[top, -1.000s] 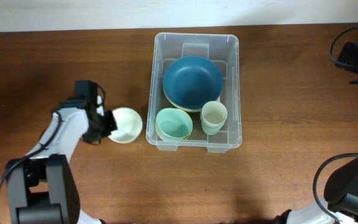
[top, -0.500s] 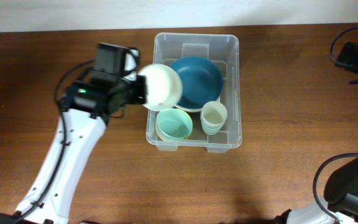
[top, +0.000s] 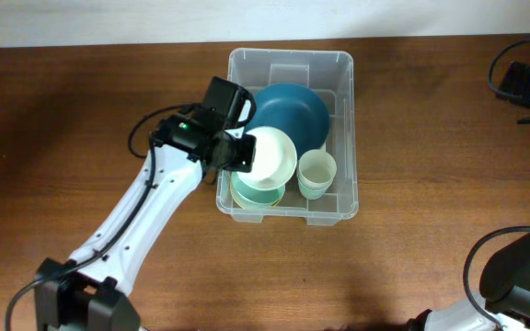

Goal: Pack container

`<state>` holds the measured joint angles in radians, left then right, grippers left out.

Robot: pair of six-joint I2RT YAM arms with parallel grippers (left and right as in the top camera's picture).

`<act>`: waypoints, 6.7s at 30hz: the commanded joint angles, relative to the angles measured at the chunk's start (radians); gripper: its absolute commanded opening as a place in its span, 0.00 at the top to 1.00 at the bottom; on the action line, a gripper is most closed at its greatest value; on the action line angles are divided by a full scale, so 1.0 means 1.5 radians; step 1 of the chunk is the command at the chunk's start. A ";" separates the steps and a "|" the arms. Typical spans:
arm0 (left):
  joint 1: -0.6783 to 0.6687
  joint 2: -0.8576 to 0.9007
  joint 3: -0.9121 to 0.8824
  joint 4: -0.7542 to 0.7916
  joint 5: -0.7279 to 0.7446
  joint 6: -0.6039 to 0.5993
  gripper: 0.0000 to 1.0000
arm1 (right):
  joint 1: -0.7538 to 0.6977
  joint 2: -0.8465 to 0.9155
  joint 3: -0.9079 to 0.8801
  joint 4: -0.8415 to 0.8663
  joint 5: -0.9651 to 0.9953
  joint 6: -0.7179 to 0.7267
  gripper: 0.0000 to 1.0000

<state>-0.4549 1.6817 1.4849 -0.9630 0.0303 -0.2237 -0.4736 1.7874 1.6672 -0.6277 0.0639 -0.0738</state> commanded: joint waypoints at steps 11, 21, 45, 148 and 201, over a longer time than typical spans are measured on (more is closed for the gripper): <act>-0.009 0.018 -0.009 -0.055 -0.008 0.013 0.95 | -0.003 0.002 0.003 0.001 0.008 0.007 0.01; -0.008 0.091 -0.009 -0.072 -0.026 0.013 0.99 | -0.003 0.002 0.003 0.001 0.008 0.007 0.01; 0.022 0.079 0.183 -0.068 -0.038 0.013 0.24 | -0.003 0.002 0.003 0.001 0.008 0.007 0.01; 0.078 -0.743 -0.675 0.332 -0.467 -0.189 0.00 | -0.003 0.002 0.003 0.001 0.008 0.007 0.01; 0.149 -1.118 -0.983 0.592 -0.077 -0.052 0.00 | -0.003 0.002 0.003 0.001 0.008 0.007 0.01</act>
<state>-0.2340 0.0109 0.0158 -0.0662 -0.1944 -0.4076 -0.4736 1.7882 1.6672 -0.6277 0.0643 -0.0746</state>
